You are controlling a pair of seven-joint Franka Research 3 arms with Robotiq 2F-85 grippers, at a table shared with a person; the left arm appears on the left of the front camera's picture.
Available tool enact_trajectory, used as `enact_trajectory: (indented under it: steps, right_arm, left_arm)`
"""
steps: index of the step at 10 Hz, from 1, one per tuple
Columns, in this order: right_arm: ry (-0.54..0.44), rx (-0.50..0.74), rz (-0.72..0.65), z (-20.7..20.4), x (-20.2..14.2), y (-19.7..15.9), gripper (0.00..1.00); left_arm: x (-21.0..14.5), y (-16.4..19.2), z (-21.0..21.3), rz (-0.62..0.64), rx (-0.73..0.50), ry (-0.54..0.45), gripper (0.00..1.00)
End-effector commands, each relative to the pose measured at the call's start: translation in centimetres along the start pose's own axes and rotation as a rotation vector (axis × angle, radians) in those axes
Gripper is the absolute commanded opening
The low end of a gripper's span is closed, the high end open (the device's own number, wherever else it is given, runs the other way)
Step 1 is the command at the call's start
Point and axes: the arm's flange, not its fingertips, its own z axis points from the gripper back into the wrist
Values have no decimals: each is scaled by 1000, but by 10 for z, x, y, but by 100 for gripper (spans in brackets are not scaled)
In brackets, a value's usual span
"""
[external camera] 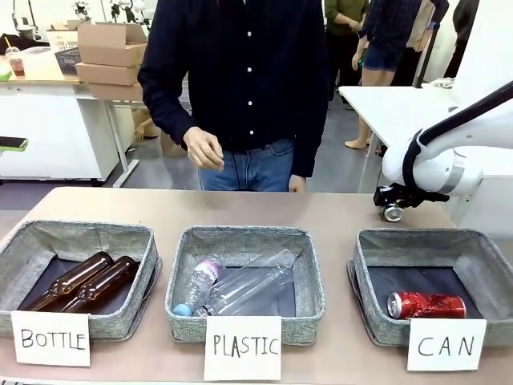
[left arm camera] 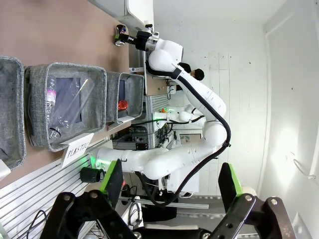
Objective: Sort the can waste into the basket.
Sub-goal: Pick up the can waste from the table and place it in the right Fabric basket.
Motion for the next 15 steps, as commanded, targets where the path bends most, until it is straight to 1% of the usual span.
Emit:
enact_trajectory:
  steps: [1, 2, 3, 4, 5, 6, 7, 8, 9, 10, 11, 12, 13, 15]
  right_arm:
    - [4, -2, 14, 1, 5, -2, 0]
    - [4, 9, -3, 2, 6, -1, 0]
    - [20, 46, -25, 10, 7, -1, 0]
    - [24, 97, -36, 37, 7, 3, 0]
    - [37, 123, -44, 83, 5, 8, 0]
    - [77, 141, -44, 145, -5, 12, 0]
    - [123, 207, -12, 195, -22, 14, 0]
    - [137, 283, 41, 239, -40, 10, 0]
    - [170, 354, 114, 273, -60, 3, 0]
    - [244, 414, 154, 295, -85, -2, 0]
    - [268, 461, 211, 305, -106, -5, 0]
    - [280, 465, 267, 307, -123, -8, 0]
    - [329, 498, 377, 305, -140, -14, 0]
    - [340, 510, 400, 291, -152, -18, 0]
  left_arm:
    - [1, -4, -1, -1, -19, 0, 100]
    - [1, -4, -1, -1, -19, 0, 100]
    - [1, -4, -1, -1, -19, 0, 100]
    - [1, -4, -1, -1, -19, 0, 100]
    - [1, -4, -1, -1, -19, 0, 100]
    - [1, -4, -1, -1, -19, 0, 100]
    - [1, -4, -1, -1, -19, 0, 100]
    - [1, -4, -1, -1, -19, 0, 100]
    - [1, -4, -1, -1, -19, 0, 100]
    - [1, -4, -1, -1, -19, 0, 100]
    - [1, -4, -1, -1, -19, 0, 100]
    - [1, -4, -1, -1, -19, 0, 100]
    - [1, -4, -1, -1, -19, 0, 100]
    - [1, -4, -1, -1, -19, 0, 100]
